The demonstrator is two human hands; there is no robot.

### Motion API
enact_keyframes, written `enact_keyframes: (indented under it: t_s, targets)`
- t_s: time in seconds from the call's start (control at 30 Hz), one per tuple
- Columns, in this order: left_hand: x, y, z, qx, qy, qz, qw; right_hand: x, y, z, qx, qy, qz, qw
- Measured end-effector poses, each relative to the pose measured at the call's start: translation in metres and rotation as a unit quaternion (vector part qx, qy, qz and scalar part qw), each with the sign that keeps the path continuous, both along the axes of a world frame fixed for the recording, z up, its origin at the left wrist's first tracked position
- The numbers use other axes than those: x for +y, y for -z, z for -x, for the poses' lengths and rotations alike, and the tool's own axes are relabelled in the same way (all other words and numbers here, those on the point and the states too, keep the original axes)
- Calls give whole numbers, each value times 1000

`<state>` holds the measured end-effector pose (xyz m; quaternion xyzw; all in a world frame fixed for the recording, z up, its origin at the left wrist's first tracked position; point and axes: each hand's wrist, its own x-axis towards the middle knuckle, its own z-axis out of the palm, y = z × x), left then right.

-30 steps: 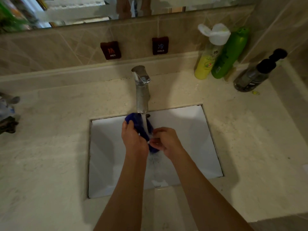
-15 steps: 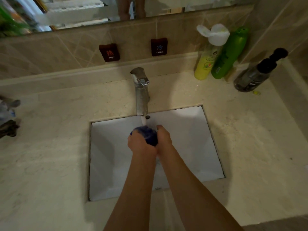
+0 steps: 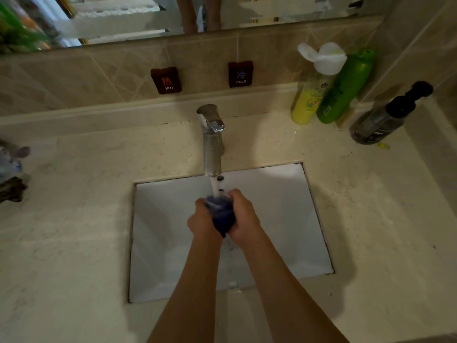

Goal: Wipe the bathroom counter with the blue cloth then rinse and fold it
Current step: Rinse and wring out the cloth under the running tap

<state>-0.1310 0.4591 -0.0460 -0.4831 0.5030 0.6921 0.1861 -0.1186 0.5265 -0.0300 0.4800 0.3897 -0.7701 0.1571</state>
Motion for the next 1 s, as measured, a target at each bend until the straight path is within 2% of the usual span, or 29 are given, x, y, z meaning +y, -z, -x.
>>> enact_keyframes:
  t_s: [0.1,0.27,0.4,0.5,0.6,0.8,0.93,1.0]
  targets:
    - [4,8,-3,0,23,-37,999,-3,3,-1,9,-61,-89,994]
    - [-1,25,-3,14,35,-153,988,-7,4,-16,44,-62,-155,985]
    - [0,23,-8,57,44,-254,965,-5,6,-22,99,-112,-243,958]
    - [3,23,-14,84,26,-250,964,0,15,-21,166,-156,-293,928]
    - [7,25,-17,110,51,-230,966,2,23,-14,163,-230,-343,896]
    - [-4,37,-12,153,87,-168,970,-13,25,-35,181,-215,-312,908]
    - [-4,43,-22,99,73,-259,958,-25,38,-27,144,-204,-367,896]
    - [-6,37,-22,81,70,-256,961,-32,39,-23,114,-165,-357,912]
